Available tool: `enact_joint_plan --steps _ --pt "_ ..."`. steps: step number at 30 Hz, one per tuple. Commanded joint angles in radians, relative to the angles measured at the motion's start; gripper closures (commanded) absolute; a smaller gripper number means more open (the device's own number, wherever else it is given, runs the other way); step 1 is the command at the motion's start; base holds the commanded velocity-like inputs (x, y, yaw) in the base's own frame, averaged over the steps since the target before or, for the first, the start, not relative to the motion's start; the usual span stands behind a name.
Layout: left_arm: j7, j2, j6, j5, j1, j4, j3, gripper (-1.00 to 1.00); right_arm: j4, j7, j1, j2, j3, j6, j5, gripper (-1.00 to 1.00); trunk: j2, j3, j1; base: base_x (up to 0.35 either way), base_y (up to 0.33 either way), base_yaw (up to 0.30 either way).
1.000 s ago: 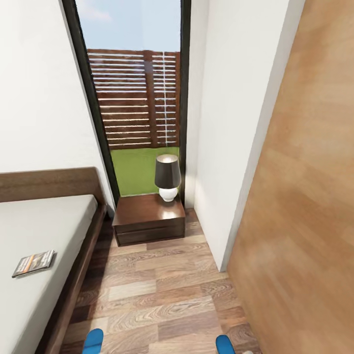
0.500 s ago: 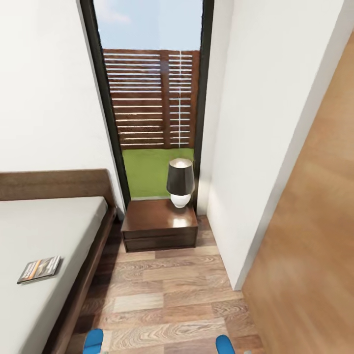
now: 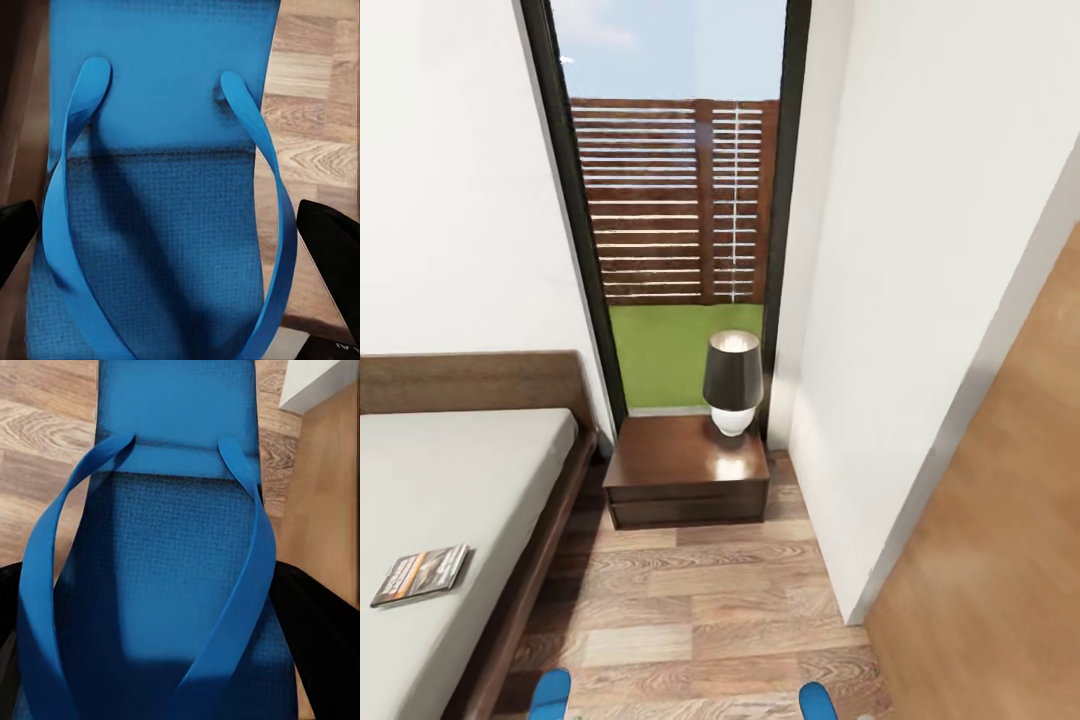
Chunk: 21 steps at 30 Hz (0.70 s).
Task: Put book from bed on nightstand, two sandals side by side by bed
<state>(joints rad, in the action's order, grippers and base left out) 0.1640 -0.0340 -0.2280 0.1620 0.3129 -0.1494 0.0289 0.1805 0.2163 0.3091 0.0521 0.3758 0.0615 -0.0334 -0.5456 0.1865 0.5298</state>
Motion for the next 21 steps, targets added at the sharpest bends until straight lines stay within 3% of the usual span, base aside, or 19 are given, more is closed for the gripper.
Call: enact_joint_plan --steps 1,12,21 --pt "0.001 0.000 -0.004 0.007 0.001 0.001 0.004 1.00 -0.001 0.005 0.001 0.000 0.006 0.003 -0.003 1.00 -0.001 0.002 0.001 0.211 -0.140 0.052" --pt "0.001 0.000 -0.004 0.007 0.001 0.001 0.003 1.00 -0.001 0.005 0.001 0.000 0.006 0.003 -0.003 1.00 -0.001 0.002 0.001 0.213 -0.132 0.030" --pt "0.002 -0.001 -0.004 0.007 0.001 0.001 0.003 1.00 -0.001 0.005 0.001 0.000 0.006 0.003 -0.003 1.00 -0.001 0.002 0.001 0.321 0.001 0.170"
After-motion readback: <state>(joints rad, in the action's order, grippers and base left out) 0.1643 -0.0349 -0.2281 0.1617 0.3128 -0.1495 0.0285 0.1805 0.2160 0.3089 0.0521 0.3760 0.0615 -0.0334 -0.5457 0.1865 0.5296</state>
